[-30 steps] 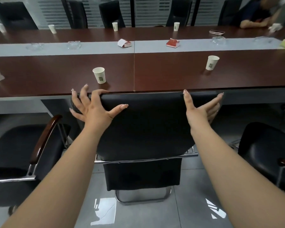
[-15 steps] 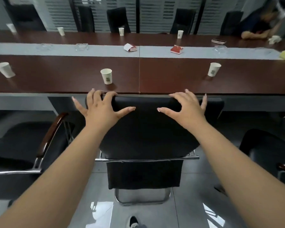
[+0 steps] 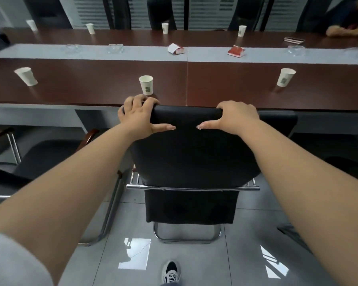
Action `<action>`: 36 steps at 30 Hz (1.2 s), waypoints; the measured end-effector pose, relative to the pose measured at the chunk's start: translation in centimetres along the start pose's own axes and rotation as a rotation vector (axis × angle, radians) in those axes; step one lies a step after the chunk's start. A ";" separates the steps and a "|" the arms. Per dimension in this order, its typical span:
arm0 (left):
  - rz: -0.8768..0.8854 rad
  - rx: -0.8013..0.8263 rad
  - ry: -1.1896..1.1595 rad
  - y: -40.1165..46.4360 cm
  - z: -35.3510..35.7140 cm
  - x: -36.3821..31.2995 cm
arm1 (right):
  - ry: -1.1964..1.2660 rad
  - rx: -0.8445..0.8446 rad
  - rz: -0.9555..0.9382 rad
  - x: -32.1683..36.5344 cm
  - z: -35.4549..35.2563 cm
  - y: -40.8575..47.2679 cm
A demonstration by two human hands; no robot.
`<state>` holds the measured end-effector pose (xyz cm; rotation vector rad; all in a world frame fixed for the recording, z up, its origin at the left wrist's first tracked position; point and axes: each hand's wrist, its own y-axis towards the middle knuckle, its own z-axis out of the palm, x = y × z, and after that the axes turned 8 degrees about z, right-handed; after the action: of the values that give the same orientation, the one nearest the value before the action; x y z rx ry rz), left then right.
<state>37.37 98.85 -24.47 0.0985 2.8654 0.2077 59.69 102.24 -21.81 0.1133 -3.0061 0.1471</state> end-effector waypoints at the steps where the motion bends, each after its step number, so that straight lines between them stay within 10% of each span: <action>1: 0.004 -0.012 0.004 -0.1 0.1 0.2 | -0.013 -0.010 -0.007 0.2 0.2 -0.1; 36: 0.007 -0.122 -0.069 -4.9 0.1 1.6 | -0.044 -0.078 -0.060 1.2 1.6 -3.7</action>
<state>35.60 94.18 -25.67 0.0898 2.7767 0.3729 58.57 98.31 -22.83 0.2011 -3.0432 0.0217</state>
